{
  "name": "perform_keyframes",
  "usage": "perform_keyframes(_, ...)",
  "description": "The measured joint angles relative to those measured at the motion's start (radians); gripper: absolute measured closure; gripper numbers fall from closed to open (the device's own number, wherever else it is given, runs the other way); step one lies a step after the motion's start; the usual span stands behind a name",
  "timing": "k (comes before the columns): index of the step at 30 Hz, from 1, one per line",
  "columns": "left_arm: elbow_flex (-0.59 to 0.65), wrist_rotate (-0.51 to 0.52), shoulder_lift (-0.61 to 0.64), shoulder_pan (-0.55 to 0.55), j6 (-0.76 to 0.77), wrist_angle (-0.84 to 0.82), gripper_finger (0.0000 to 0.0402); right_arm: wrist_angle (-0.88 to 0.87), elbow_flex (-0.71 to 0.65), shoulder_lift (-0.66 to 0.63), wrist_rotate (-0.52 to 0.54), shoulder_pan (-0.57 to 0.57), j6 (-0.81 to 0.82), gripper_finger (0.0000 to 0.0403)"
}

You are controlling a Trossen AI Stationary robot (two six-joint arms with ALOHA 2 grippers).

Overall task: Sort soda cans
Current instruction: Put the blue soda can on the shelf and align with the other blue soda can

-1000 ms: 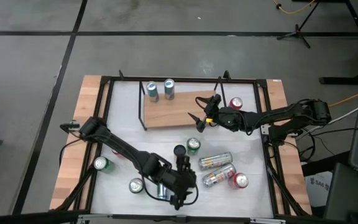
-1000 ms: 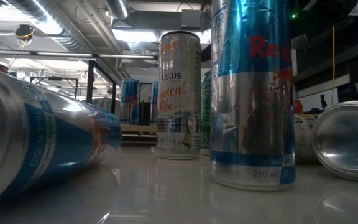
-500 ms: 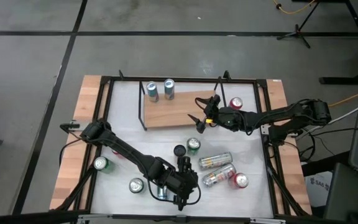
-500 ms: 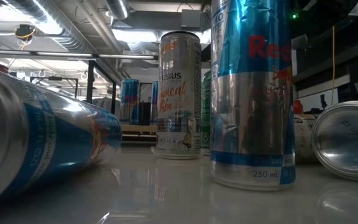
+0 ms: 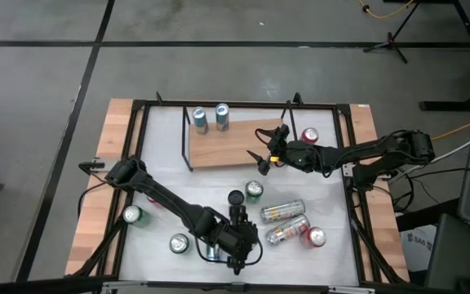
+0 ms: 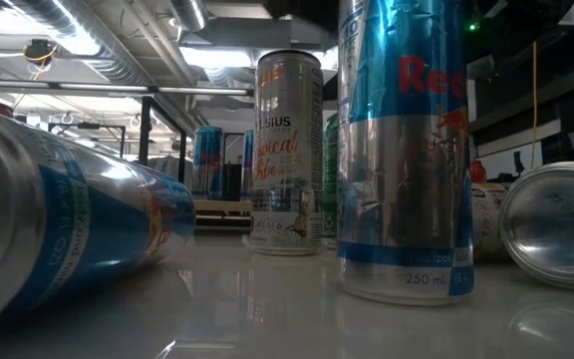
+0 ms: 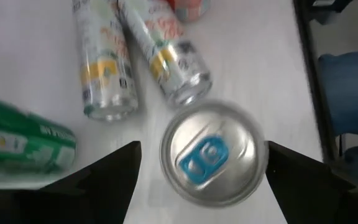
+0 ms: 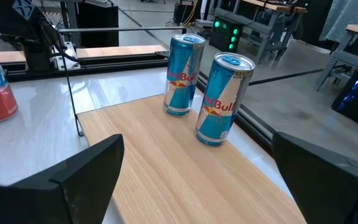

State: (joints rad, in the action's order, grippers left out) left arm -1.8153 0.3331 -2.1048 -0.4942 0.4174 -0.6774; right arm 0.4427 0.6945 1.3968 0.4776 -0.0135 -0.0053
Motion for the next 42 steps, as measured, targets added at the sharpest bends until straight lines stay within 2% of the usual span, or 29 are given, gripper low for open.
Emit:
perform_keyframes(11, 0.054, -0.001, 0.000, 0.000, 0.025, 0.076, 0.0079, 0.001, 0.000, 0.000, 0.000, 0.000, 0.000, 0.0004)
perform_keyframes(16, 0.104, -0.002, 0.000, 0.000, 0.025, 0.165, 0.0082, 0.001, 0.000, 0.000, 0.000, 0.000, 0.000, 0.0004)
perform_keyframes(21, 0.108, -0.001, 0.000, 0.000, 0.025, 0.176, 0.0106, 0.000, 0.000, 0.000, 0.000, 0.000, 0.000, 0.0004)
perform_keyframes(31, 0.108, 0.000, 0.001, 0.000, 0.025, 0.176, 0.0193, 0.000, 0.000, 0.000, 0.000, 0.000, 0.000, 0.0004)
perform_keyframes(37, 0.108, -0.019, 0.003, 0.005, 0.022, 0.175, 0.0194, 0.001, 0.000, 0.000, 0.000, 0.000, 0.000, 0.0004)
perform_keyframes(42, 0.091, -0.087, 0.008, 0.019, 0.010, 0.161, 0.0194, 0.002, 0.000, 0.000, 0.001, 0.000, 0.000, 0.0004)
